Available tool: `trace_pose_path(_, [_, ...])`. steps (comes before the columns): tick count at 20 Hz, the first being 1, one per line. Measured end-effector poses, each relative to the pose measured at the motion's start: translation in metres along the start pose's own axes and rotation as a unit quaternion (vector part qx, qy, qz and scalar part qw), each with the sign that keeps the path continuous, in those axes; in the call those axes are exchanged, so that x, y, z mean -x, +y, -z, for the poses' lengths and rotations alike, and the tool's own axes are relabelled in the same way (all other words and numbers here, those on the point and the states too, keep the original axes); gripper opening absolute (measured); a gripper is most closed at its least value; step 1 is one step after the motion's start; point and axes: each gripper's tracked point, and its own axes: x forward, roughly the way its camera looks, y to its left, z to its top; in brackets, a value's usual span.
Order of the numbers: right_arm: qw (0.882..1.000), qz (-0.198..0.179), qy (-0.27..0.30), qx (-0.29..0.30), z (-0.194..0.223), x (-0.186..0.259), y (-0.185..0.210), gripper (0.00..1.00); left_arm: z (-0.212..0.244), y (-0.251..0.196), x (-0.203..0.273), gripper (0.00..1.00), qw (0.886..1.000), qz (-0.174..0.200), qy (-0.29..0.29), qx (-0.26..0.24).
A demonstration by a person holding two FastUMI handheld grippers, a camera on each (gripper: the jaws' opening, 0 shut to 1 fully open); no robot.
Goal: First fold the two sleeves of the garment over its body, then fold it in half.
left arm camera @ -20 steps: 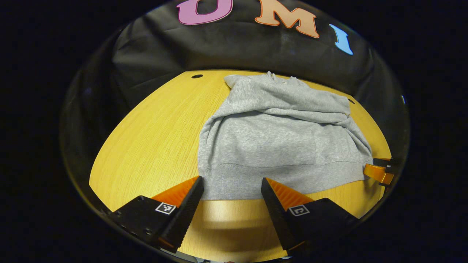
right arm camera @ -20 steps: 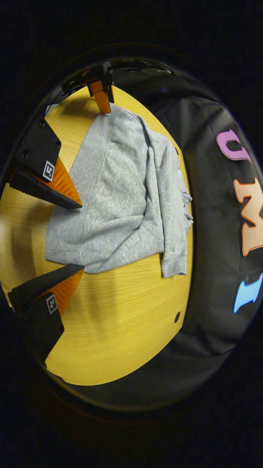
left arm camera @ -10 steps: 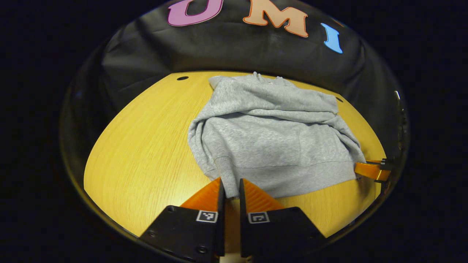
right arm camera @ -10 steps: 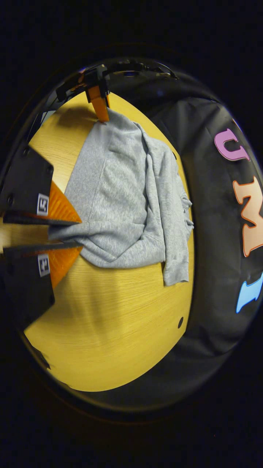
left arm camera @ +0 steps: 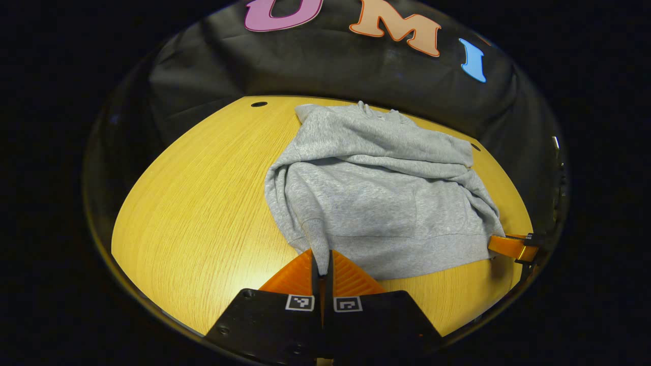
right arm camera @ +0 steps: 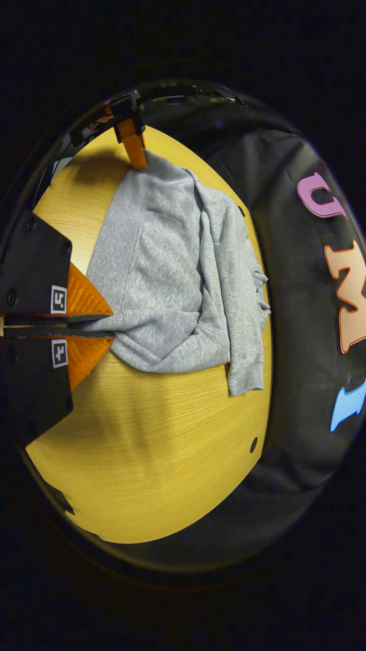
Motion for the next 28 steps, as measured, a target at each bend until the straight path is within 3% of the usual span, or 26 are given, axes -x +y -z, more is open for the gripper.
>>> trace_pose_path(5, [0.999, -0.019, -0.039, -0.031, -0.037, 0.010, 0.005, 0.04, -0.023, -0.004, 0.005, 0.00, 0.999, 0.007, -0.011, 0.033])
trace_pose_path(13, [0.991, -0.032, -0.119, -0.053, -0.139, -0.006, 0.005, 0.04, -0.136, -0.019, -0.006, 0.00, 0.994, 0.019, -0.095, 0.055])
trace_pose_path(21, [0.988, -0.023, -0.147, -0.048, -0.208, -0.040, 0.001, 0.04, -0.217, -0.029, -0.035, 0.00, 0.988, 0.018, -0.142, 0.057])
trace_pose_path(28, [0.993, -0.012, -0.113, -0.043, -0.244, -0.116, -0.004, 0.04, -0.264, -0.028, -0.099, 0.00, 0.991, -0.015, -0.132, 0.033])
